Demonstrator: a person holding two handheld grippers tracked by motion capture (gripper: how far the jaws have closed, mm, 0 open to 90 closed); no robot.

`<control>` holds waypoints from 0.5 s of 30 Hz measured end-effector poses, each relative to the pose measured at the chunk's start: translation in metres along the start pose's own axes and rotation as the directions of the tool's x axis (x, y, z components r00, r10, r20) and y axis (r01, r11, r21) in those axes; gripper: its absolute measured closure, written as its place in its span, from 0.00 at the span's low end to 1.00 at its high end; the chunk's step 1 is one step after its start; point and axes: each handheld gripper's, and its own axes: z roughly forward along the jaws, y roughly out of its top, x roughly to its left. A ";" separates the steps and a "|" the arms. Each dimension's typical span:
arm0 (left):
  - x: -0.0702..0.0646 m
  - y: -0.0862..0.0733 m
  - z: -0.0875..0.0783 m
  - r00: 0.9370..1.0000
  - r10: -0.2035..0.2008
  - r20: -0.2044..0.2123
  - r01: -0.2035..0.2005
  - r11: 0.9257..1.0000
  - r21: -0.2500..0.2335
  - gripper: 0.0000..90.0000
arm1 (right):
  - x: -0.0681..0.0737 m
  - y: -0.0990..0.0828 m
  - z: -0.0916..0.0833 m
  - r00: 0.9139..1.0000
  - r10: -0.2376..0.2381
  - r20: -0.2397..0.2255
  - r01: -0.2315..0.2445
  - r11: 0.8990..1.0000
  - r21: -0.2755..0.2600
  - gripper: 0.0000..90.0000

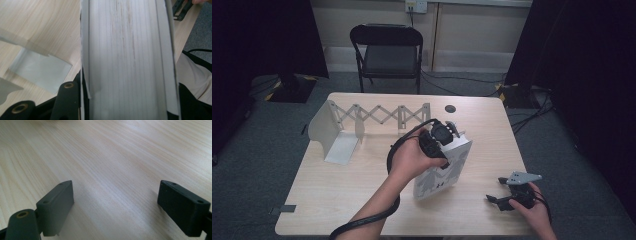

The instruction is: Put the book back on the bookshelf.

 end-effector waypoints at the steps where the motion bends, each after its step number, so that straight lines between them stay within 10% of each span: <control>1: 0.000 -0.001 -0.001 1.000 -0.003 -0.003 0.003 1.000 -0.001 0.57 | 0.000 0.000 0.000 1.000 -0.001 0.000 0.001 1.000 0.000 0.14; 15: 0.010 -0.018 -0.017 0.997 -0.074 -0.021 0.074 0.997 0.005 0.57 | -0.001 0.000 0.000 1.000 -0.006 -0.003 0.006 1.000 0.001 0.14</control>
